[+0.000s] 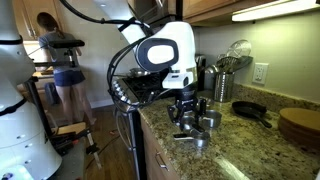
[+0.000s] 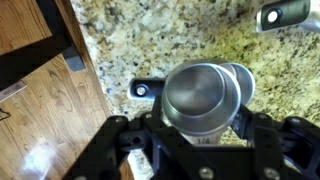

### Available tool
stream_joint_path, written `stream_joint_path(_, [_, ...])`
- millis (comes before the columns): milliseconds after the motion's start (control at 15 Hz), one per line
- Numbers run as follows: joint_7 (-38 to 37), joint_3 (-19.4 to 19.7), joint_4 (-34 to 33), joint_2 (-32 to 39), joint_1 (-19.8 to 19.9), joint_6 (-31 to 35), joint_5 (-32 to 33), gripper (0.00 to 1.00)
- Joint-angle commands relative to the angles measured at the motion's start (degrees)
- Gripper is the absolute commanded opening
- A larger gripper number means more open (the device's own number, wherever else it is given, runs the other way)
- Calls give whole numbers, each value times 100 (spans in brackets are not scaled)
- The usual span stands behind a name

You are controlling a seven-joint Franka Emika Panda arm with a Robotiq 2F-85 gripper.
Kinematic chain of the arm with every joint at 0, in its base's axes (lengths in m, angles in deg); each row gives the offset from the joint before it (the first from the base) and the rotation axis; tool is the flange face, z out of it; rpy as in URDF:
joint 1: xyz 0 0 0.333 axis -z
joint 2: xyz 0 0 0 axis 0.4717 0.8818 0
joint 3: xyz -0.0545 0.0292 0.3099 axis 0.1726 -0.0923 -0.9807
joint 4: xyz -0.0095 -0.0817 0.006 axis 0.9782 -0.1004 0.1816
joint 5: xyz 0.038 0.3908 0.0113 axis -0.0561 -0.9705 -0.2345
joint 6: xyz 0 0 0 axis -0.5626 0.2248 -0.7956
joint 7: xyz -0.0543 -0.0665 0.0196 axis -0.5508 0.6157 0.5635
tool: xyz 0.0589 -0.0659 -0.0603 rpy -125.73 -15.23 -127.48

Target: Stack the pots set on the counter

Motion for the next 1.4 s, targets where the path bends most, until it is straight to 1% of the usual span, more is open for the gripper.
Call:
stream_joint_path(0, [274, 47, -271, 264, 51, 181, -365, 36])
stream_joint_path(533, [466, 219, -497, 663, 41, 253, -659, 36])
stream_joint_path(1333, [673, 248, -815, 986, 25, 227, -926, 36])
